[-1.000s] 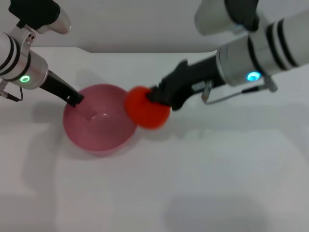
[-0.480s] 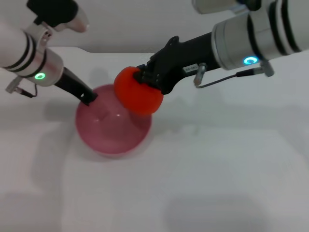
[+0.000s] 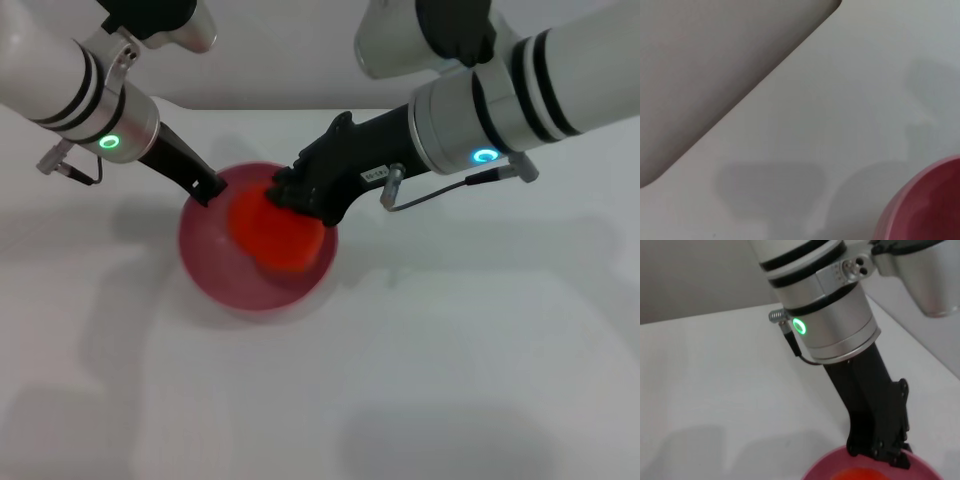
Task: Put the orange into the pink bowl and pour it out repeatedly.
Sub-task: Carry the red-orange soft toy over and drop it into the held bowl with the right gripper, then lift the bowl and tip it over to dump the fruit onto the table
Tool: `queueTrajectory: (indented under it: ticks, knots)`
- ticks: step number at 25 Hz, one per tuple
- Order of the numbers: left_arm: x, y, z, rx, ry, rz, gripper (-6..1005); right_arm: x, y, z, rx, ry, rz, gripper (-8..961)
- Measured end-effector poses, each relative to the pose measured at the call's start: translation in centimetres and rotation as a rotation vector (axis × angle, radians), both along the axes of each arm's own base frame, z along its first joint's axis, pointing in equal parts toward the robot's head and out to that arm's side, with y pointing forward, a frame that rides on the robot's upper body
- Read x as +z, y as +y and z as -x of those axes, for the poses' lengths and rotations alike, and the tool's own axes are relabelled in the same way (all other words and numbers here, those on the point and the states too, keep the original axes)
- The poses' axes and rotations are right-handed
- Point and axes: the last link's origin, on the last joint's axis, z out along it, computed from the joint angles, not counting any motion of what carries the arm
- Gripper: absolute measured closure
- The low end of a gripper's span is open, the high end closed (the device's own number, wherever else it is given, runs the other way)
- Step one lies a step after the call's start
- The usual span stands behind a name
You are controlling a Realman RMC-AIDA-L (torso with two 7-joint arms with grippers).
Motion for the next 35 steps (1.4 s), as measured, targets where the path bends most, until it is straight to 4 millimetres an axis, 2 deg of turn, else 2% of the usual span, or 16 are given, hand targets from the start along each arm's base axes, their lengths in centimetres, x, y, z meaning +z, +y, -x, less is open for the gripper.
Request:
queueTrajectory:
  ticks: [1,6,12,20,27,35]
  knots:
    - [0.0,0.0,-0.1,-0.003,0.001,0.002,957,-0.1,0.1,-0.1,-0.003,-0.003,0.003,899]
    - [-0.3,0.0,-0.3,-0.013,0.010,0.010,957,-0.2,0.3,-0.2,-0.007,-0.003,-0.006,718]
    - [-0.3,0.0,-0.4,-0.015,0.008,0.011,957,0.1,0.7,-0.7,-0.024,0.022,-0.048,659]
    - [0.3,0.4,-1.9,-0.063,0.004,-0.009,958,1.5,2.1,-2.5,-0.082,0.091,-0.195,610]
    - [0.2,1.0,-3.5,-0.140,-0.011,-0.054,957,4.1,3.7,-5.8,-0.202,0.209,-0.412,609]
    - [-2.2,-0.2,-5.1,-0.406,-0.055,-0.201,958,7.2,5.1,-11.8,-0.391,0.414,-0.688,609]
